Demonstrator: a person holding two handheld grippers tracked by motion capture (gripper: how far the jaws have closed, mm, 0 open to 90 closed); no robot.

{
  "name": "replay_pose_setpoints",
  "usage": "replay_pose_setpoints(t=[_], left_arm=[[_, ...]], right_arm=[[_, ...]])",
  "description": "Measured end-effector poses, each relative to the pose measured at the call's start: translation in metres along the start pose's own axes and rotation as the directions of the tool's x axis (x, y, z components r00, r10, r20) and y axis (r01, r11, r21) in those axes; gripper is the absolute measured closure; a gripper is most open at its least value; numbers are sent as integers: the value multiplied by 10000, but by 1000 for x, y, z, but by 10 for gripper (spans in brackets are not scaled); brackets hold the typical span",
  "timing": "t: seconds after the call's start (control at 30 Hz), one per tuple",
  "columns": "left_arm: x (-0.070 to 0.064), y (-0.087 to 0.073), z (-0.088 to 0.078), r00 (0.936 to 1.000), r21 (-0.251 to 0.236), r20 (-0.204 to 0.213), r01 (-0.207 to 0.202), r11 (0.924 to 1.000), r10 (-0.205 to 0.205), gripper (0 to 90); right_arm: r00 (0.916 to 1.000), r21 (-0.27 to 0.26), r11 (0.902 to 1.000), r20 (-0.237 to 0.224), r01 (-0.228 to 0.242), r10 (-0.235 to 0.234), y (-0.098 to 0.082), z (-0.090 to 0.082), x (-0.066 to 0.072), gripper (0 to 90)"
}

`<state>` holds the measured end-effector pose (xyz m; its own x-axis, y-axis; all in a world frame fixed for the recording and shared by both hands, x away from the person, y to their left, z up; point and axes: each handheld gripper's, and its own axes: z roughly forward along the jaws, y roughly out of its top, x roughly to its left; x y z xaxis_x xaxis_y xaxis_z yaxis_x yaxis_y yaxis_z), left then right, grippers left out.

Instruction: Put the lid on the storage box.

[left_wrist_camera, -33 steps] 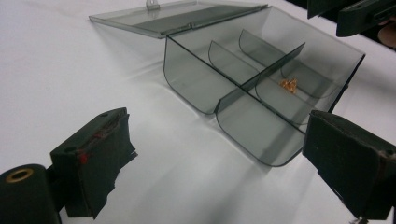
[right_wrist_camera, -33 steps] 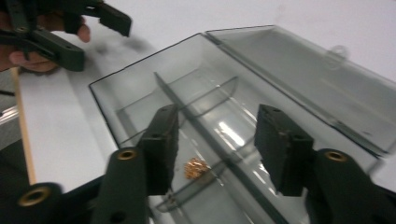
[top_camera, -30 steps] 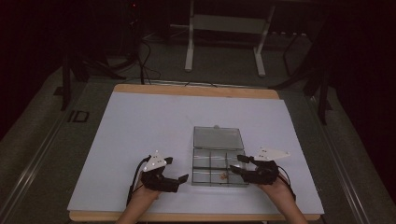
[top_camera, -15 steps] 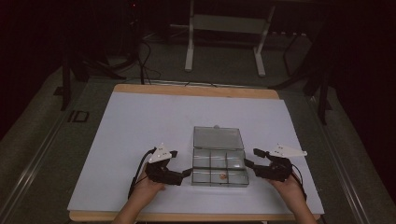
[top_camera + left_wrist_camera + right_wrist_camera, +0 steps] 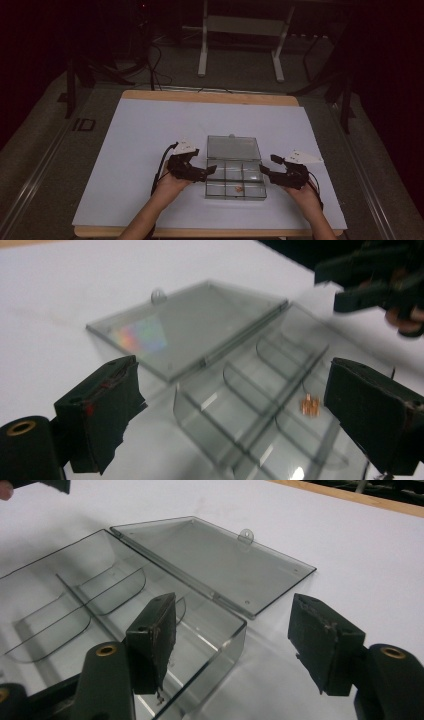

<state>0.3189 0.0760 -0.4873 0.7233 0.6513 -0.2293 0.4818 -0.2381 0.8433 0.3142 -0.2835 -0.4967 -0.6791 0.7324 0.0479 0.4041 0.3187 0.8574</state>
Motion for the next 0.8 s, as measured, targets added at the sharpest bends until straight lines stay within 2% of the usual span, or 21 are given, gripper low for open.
replay_pose_setpoints(t=[0.2, 0.4, 0.57, 0.73, 0.8], left_arm=[[12, 13, 17, 9992, 70, -283, 267, 9996, -265, 105], [27, 20, 35, 9926, 371, -693, 1028, 9940, -1001, 142], [39, 20, 47, 9771, 542, -778, 2023, 9778, -1978, 142], [46, 18, 55, 9633, 845, -873, 2612, 9616, -2540, 154], [48, 16, 57, 9570, 998, -880, 2845, 9535, -2764, 201]], right_arm=[[9997, -48, 9999, 189, -126, 127, 5, 10, -3, 360], [9990, -57, 9997, 380, -251, 253, 12, 20, -8, 365], [9982, 12, 9997, 537, -262, 261, 16, 27, -11, 365], [9978, 11, 9995, 588, -316, 315, 18, 31, -14, 365], [9976, 12, 9995, 620, -306, 305, 18, 31, -14, 365]])
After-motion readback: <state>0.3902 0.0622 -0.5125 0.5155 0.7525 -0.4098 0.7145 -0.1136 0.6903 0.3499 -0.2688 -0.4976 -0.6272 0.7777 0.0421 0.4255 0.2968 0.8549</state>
